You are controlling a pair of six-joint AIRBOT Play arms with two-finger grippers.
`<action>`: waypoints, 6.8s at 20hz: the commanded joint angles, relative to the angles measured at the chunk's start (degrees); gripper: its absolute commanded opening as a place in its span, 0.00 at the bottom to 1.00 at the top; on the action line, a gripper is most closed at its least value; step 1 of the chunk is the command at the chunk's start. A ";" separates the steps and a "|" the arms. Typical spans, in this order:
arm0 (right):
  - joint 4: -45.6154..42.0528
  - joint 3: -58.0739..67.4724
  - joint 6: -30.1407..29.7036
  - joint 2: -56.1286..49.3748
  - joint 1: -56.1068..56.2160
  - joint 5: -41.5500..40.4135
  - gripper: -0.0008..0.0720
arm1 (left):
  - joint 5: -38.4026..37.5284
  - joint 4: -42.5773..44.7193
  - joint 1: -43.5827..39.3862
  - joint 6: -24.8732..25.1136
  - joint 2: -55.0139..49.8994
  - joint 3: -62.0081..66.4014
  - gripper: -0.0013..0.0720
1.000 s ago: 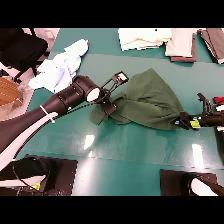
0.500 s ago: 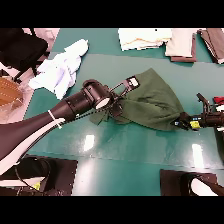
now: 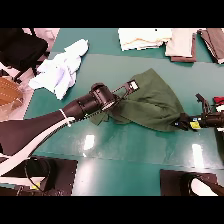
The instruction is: Fold the shirts.
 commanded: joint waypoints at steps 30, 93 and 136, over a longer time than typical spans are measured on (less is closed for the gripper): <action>-8.02 70.58 -1.18 21.62 -0.07 -1.86 0.04 | -2.97 -5.79 19.50 -36.54 23.15 44.76 0.06; 6.49 17.68 -10.51 -8.72 -23.04 4.42 0.65 | -9.73 -71.41 57.81 30.91 13.99 -40.28 0.86; -0.96 4.81 -9.77 -19.89 -27.02 8.96 0.44 | -7.23 -73.79 45.33 24.37 13.31 -29.68 0.06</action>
